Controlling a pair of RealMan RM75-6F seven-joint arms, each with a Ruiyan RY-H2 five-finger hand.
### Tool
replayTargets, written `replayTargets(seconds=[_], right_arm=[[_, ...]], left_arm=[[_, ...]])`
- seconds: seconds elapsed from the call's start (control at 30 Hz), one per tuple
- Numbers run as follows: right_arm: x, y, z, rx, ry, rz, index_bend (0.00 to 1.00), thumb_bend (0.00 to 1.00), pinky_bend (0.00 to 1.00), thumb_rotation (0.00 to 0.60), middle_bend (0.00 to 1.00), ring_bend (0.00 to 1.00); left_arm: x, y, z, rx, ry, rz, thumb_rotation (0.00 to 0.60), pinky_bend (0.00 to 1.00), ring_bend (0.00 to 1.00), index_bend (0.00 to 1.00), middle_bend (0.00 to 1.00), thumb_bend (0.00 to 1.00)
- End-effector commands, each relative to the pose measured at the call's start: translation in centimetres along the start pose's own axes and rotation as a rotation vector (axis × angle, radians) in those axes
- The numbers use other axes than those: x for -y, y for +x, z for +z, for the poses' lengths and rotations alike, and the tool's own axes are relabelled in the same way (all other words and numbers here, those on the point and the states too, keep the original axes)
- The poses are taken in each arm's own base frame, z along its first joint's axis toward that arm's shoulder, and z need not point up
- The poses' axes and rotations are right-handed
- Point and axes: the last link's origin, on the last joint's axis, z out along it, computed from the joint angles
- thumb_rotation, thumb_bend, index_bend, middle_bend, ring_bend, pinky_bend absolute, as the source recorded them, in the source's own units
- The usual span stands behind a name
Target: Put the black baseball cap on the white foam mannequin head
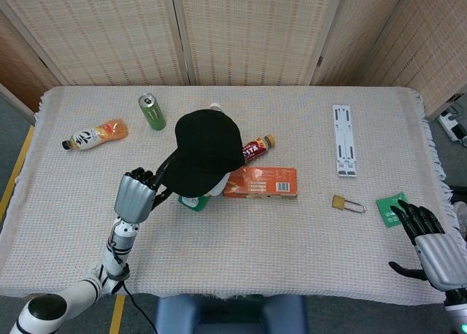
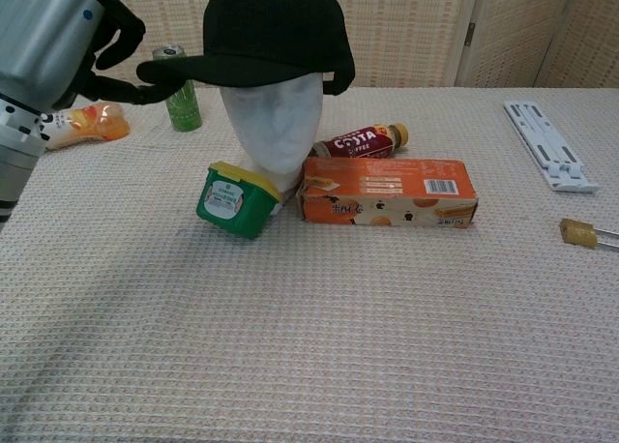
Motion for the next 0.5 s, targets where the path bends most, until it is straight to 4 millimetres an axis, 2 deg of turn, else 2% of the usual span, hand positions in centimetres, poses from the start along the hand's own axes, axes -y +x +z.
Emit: replayTargets(seconds=[0.03, 0.13, 0.3, 0.37, 0.43, 0.47, 0.5], right_arm=[[0.1, -0.1, 0.0, 0.003, 0.003, -0.002, 0.00, 0.00, 0.00, 0.600, 0.00, 0.00], [0.2, -0.2, 0.0, 0.007, 0.006, -0.005, 0.00, 0.00, 0.00, 0.600, 0.00, 0.00], [0.3, -0.5, 0.0, 0.014, 0.007, -0.011, 0.00, 0.00, 0.00, 0.600, 0.00, 0.00], [0.4, -0.5, 0.1, 0.014, 0.006, -0.013, 0.00, 0.00, 0.00, 0.600, 0.00, 0.00], [0.4, -0.6, 0.1, 0.011, 0.000, -0.017, 0.00, 0.00, 0.00, 0.600, 0.00, 0.00], [0.4, -0.7, 0.2, 0.009, -0.003, -0.019, 0.00, 0.00, 0.00, 0.600, 0.00, 0.00], [0.4, -0.8, 0.3, 0.010, -0.008, -0.022, 0.00, 0.00, 0.00, 0.600, 0.00, 0.00]], left_arm=[[0.7, 1.1, -1.9, 0.091, 0.052, 0.016, 0.600, 1.00, 0.92, 0.10, 0.99, 0.11], [1.7, 2.5, -3.4, 0.177, 0.114, 0.013, 0.600, 0.99, 0.86, 0.08, 0.92, 0.10], [4.1, 6.1, -6.5, 0.354, 0.243, 0.051, 0.600, 0.89, 0.67, 0.09, 0.73, 0.10], [5.2, 7.7, -7.8, 0.413, 0.290, 0.069, 0.600, 0.75, 0.52, 0.11, 0.60, 0.10], [6.4, 9.6, -9.4, 0.487, 0.352, 0.091, 0.600, 0.63, 0.42, 0.13, 0.51, 0.10], [6.9, 10.5, -10.1, 0.519, 0.382, 0.093, 0.600, 0.51, 0.34, 0.14, 0.44, 0.10], [7.6, 11.6, -11.0, 0.560, 0.422, 0.091, 0.600, 0.45, 0.29, 0.15, 0.40, 0.10]])
